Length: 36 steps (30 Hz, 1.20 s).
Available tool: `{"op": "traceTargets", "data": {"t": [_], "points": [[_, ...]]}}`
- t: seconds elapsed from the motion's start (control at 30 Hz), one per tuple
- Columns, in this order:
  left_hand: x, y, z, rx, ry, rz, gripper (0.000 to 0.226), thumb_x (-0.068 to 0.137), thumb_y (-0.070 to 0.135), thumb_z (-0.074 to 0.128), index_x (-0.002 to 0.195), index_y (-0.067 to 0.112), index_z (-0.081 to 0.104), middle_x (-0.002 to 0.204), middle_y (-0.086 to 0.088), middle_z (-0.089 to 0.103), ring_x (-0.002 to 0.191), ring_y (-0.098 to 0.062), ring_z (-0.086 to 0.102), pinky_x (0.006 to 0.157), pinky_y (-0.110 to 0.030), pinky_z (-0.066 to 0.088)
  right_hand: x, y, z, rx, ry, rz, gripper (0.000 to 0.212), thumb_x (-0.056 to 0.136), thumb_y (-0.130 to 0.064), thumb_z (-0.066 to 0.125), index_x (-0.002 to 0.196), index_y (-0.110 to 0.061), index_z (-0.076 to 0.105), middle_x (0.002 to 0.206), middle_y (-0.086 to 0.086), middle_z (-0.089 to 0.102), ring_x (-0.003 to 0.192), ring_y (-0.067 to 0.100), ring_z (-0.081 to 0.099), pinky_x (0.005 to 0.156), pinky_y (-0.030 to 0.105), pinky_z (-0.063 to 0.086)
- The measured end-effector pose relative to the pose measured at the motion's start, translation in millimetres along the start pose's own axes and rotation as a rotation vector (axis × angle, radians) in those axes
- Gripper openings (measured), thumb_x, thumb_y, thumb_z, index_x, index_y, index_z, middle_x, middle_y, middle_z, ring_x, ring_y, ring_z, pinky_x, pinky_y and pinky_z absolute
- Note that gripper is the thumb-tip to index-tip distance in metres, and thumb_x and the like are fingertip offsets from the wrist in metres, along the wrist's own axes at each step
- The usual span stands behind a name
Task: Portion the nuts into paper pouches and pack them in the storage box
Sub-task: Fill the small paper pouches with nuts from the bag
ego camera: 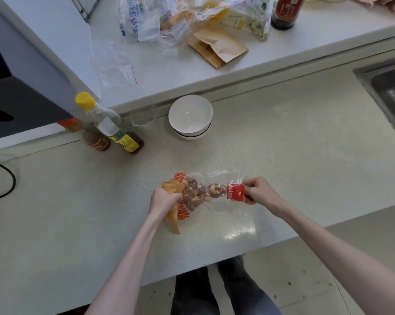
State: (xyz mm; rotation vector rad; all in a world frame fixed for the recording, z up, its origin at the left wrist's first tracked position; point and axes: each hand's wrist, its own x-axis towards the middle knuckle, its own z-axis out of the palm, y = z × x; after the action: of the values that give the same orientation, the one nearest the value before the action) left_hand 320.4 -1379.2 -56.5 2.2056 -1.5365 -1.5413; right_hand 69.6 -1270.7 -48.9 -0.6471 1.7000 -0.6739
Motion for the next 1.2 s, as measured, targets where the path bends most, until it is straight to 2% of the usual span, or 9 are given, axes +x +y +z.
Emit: {"op": "traceTargets", "data": {"t": [0.07, 0.2, 0.3, 0.5, 0.67, 0.77, 0.9, 1.1, 1.2], "points": [[1.2, -0.6, 0.4, 0.006, 0.003, -0.007, 0.025, 0.072, 0.015, 0.075, 0.089, 0.016, 0.057, 0.084, -0.010, 0.065, 0.074, -0.024, 0.066, 0.070, -0.036, 0.056, -2.3, 1.1, -6.4, 0.020, -0.007, -0.013, 0.032, 0.089, 0.001, 0.051, 0.062, -0.010, 0.067, 0.052, 0.006, 0.051, 0.045, 0.011, 0.041, 0.044, 0.017, 0.035], [0.5, 0.2, 1.4, 0.007, 0.006, 0.001, 0.025, 0.072, 0.015, 0.076, 0.086, 0.019, 0.055, 0.083, -0.009, 0.065, 0.075, -0.025, 0.067, 0.069, -0.036, 0.056, -4.5, 6.1, -16.2, 0.045, 0.023, 0.001, 0.021, 0.095, -0.009, 0.054, 0.086, -0.003, 0.073, 0.053, 0.005, 0.055, 0.045, 0.010, 0.045, 0.046, 0.019, 0.039], [-0.7, 0.7, 1.8, 0.019, 0.010, 0.000, 0.024, 0.072, 0.015, 0.076, 0.088, 0.016, 0.057, 0.083, -0.009, 0.066, 0.074, -0.024, 0.066, 0.067, -0.034, 0.055, -7.5, 12.1, -24.5, 0.048, 0.041, 0.003, 0.020, 0.095, -0.008, 0.053, 0.092, -0.008, 0.073, 0.052, 0.004, 0.058, 0.044, 0.009, 0.047, 0.046, 0.019, 0.041], [-3.7, 1.9, 3.8, 0.031, 0.037, 0.012, 0.019, 0.073, 0.013, 0.074, 0.083, 0.017, 0.059, 0.082, -0.009, 0.066, 0.075, -0.025, 0.065, 0.072, -0.037, 0.056, -15.7, 22.9, -43.6, 0.066, 0.060, 0.018, 0.020, 0.095, -0.007, 0.052, 0.094, -0.006, 0.073, 0.050, 0.002, 0.059, 0.042, 0.009, 0.045, 0.045, 0.019, 0.040], [-8.5, 3.0, 7.0, 0.033, 0.040, 0.025, 0.018, 0.077, 0.013, 0.073, 0.088, 0.012, 0.060, 0.080, -0.008, 0.064, 0.069, -0.019, 0.061, 0.057, -0.026, 0.046, -23.2, 30.0, -56.8, 0.087, 0.081, 0.024, 0.019, 0.095, -0.008, 0.053, 0.094, -0.006, 0.072, 0.051, 0.002, 0.060, 0.042, 0.009, 0.047, 0.045, 0.019, 0.040], [-10.3, 3.9, 7.3, 0.036, 0.043, 0.036, 0.019, 0.077, 0.013, 0.073, 0.093, 0.009, 0.063, 0.082, -0.009, 0.065, 0.070, -0.019, 0.060, 0.057, -0.025, 0.044, -27.7, 33.5, -64.8, 0.087, 0.103, 0.026, 0.019, 0.095, -0.009, 0.053, 0.093, -0.006, 0.072, 0.051, 0.002, 0.060, 0.043, 0.010, 0.047, 0.045, 0.019, 0.041], [-13.0, 4.8, 7.8, 0.019, 0.062, 0.065, 0.015, 0.076, 0.012, 0.073, 0.087, 0.014, 0.063, 0.076, -0.003, 0.064, 0.070, -0.019, 0.060, 0.053, -0.023, 0.042, -35.6, 38.0, -76.1, 0.072, 0.133, 0.033, 0.021, 0.095, -0.009, 0.052, 0.091, -0.009, 0.072, 0.052, 0.002, 0.061, 0.045, 0.011, 0.049, 0.047, 0.020, 0.042], [-19.3, 4.7, 9.9, 0.034, 0.064, 0.093, 0.035, 0.077, 0.011, 0.074, 0.109, 0.010, 0.061, 0.098, -0.009, 0.065, 0.077, -0.014, 0.059, 0.058, -0.024, 0.045, -48.5, 41.8, -95.4, 0.058, 0.183, 0.050, 0.020, 0.095, -0.008, 0.052, 0.094, -0.009, 0.072, 0.052, 0.003, 0.061, 0.044, 0.009, 0.049, 0.045, 0.019, 0.042], [-28.9, 9.1, 12.7, 0.061, 0.089, 0.132, 0.041, 0.077, 0.013, 0.075, 0.113, 0.011, 0.057, 0.114, -0.008, 0.056, 0.094, -0.019, 0.058, 0.077, -0.032, 0.052, -57.7, 37.3, -104.2, 0.049, 0.200, 0.036, 0.019, 0.095, -0.008, 0.053, 0.095, -0.009, 0.072, 0.051, 0.002, 0.061, 0.043, 0.008, 0.050, 0.045, 0.019, 0.042]]}}
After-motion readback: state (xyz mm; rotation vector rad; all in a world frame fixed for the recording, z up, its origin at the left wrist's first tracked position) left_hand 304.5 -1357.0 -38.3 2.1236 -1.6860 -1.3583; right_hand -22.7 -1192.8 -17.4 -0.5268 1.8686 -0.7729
